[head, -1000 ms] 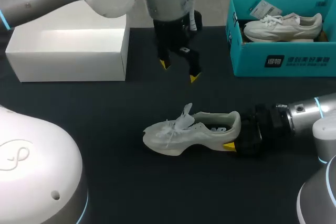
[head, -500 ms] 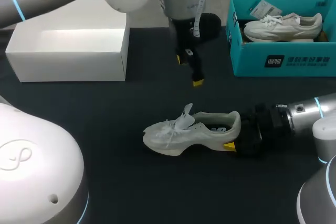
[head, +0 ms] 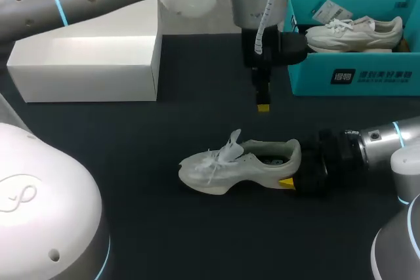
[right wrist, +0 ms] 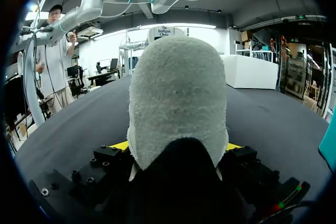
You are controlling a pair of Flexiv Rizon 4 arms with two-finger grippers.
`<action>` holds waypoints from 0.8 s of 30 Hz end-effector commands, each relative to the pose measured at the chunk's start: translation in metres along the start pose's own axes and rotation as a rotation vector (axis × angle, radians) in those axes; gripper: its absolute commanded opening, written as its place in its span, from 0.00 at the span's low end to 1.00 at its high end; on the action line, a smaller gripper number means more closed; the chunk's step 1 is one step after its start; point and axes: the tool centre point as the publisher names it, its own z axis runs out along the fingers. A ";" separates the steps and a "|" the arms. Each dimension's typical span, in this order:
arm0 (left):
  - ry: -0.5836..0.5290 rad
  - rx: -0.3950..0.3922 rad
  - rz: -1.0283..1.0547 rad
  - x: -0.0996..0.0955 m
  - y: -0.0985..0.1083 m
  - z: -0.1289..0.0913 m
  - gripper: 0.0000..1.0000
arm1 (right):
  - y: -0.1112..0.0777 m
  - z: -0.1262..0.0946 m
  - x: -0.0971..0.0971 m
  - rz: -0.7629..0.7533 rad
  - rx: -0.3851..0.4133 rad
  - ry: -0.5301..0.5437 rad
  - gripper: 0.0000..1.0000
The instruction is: Take the shoe out of the shoebox, open the shoe tongue, remove and reinsert the insole, then place the shoe into the shoebox
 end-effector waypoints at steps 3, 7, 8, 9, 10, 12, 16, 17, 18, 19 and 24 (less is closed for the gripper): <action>0.033 -0.007 0.123 -0.006 -0.002 -0.001 0.00 | -0.003 0.003 0.000 0.001 0.005 0.000 0.00; 0.033 -0.007 0.123 -0.006 -0.002 -0.001 0.00 | -0.003 0.003 0.000 0.001 0.005 0.000 0.00; 0.033 -0.007 0.123 -0.006 -0.002 -0.001 0.00 | -0.003 0.003 0.000 0.001 0.005 0.000 0.00; 0.033 -0.007 0.123 -0.006 -0.002 -0.001 0.00 | -0.003 0.003 0.000 0.001 0.005 0.000 0.00; 0.033 -0.007 0.123 -0.006 -0.002 -0.001 0.00 | -0.003 0.003 0.000 0.001 0.005 0.000 0.00; 0.033 -0.007 0.123 -0.006 -0.002 -0.001 0.00 | -0.003 0.003 0.000 0.001 0.005 0.000 0.00; 0.000 0.019 0.130 -0.013 -0.004 0.013 0.00 | -0.003 0.003 0.000 0.001 0.005 0.000 0.00; -0.018 0.033 0.135 -0.014 -0.005 0.016 0.00 | -0.003 0.003 0.000 0.001 0.005 0.000 0.00; -0.019 0.009 0.134 -0.017 -0.006 0.021 0.00 | -0.003 0.003 0.000 0.001 0.005 0.000 0.00; -0.018 0.014 0.136 -0.019 -0.006 0.026 0.00 | -0.003 0.003 0.000 0.001 0.005 0.000 0.00; -0.015 -0.006 0.150 -0.028 -0.009 0.051 0.00 | -0.003 0.003 0.000 0.001 0.005 0.000 0.00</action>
